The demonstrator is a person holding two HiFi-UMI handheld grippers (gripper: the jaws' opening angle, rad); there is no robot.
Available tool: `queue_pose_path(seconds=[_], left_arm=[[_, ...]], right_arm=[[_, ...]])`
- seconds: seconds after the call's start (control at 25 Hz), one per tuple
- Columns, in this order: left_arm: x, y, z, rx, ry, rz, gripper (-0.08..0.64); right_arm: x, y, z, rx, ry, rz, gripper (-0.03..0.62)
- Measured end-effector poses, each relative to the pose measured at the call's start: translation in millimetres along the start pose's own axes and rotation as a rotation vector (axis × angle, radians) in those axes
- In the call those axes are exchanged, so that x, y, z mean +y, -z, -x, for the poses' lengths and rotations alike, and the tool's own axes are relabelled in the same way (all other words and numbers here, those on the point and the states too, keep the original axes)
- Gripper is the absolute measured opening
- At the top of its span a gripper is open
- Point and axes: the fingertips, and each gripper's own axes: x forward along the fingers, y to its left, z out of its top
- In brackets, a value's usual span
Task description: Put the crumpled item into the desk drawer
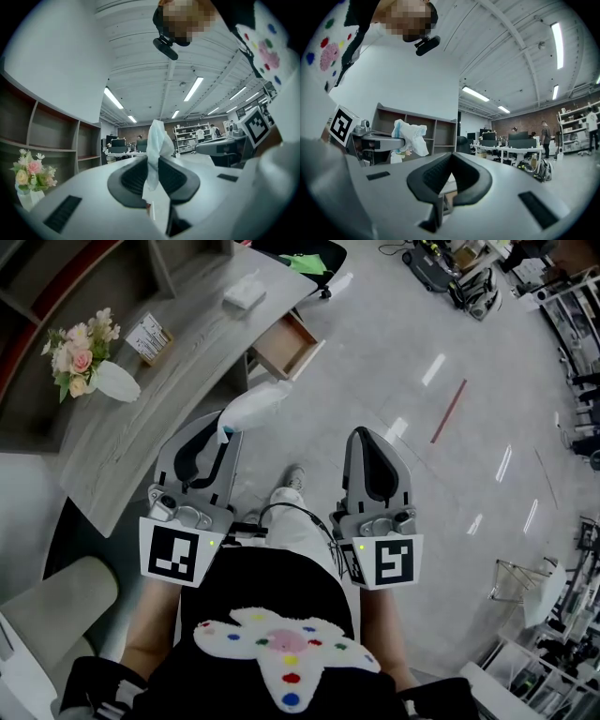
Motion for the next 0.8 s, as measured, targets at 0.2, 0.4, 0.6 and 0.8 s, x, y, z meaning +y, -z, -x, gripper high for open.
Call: queue_pose_path(seconds=[0.2,0.4,0.6,0.8], left_arm=[[-6.3,-0.2,-40.2,0.010,-0.022,-0.014,0.066],[-8.8,-3.2,-78.1,0.011,-0.059,-0.018,0.065],[-11.4,-4.7,-110.8,0.016,-0.089,-0.022,0.065],[-11.5,-4.4,-141.0,-0.002,-0.107,-0.005,0.066]], right_arm=[[-35.7,0.2,-26.9,-0.010,-0.033,-0.002,0.005],[-70.3,0.6,-53.3,-0.011,-0.064,-0.006,0.005],[-101.3,0.3,-75.6,-0.017,-0.088,-0.015,0.005],[-126.8,0.8,-98.4,-0.040,-0.119,-0.010,0.005]])
